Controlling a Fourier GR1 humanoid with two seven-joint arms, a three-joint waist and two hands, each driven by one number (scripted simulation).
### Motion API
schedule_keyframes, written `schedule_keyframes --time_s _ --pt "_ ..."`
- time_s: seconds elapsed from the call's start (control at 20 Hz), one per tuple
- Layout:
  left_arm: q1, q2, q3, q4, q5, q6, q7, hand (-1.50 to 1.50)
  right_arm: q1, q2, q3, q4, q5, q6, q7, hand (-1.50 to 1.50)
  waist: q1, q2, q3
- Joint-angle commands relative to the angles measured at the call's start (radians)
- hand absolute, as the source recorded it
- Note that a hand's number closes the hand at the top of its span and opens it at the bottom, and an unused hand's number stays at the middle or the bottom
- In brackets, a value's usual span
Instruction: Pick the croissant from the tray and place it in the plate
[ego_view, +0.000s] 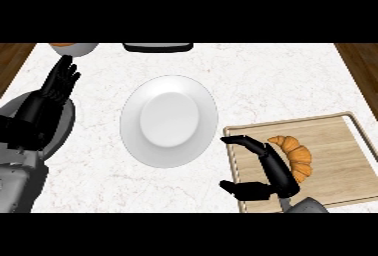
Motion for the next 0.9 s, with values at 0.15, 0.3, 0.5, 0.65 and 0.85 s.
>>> schedule_keyframes --time_s 0.15,0.3,0.5,0.65,0.85 --pt "-0.033 -0.007 0.029 -0.012 -0.010 -0.015 0.038 0.00 0.113 -0.069 -0.075 -0.235 0.017 -0.012 -0.055 -1.50 -0.010 0.002 0.000" --pt "0.026 -0.011 0.037 -0.008 0.001 -0.046 -0.008 0.00 0.112 -0.155 -0.110 -0.332 0.077 -0.013 0.080 -1.50 -0.008 0.001 -0.001" --pt "0.007 -0.009 0.031 -0.034 -0.018 -0.011 0.018 0.00 0.042 -0.340 -0.123 -0.389 0.187 0.063 0.367 -1.50 -0.014 -0.006 -0.004" --pt "-0.016 -0.007 0.031 0.005 -0.018 -0.026 0.008 0.00 -0.025 -0.437 -0.119 -0.417 0.233 0.170 0.562 -1.50 -0.016 -0.003 -0.007" --pt "-0.020 0.002 0.049 0.012 0.009 -0.052 0.010 0.00 -0.050 -0.528 -0.054 -0.462 0.254 0.348 0.740 -1.50 -0.008 0.000 -0.005"
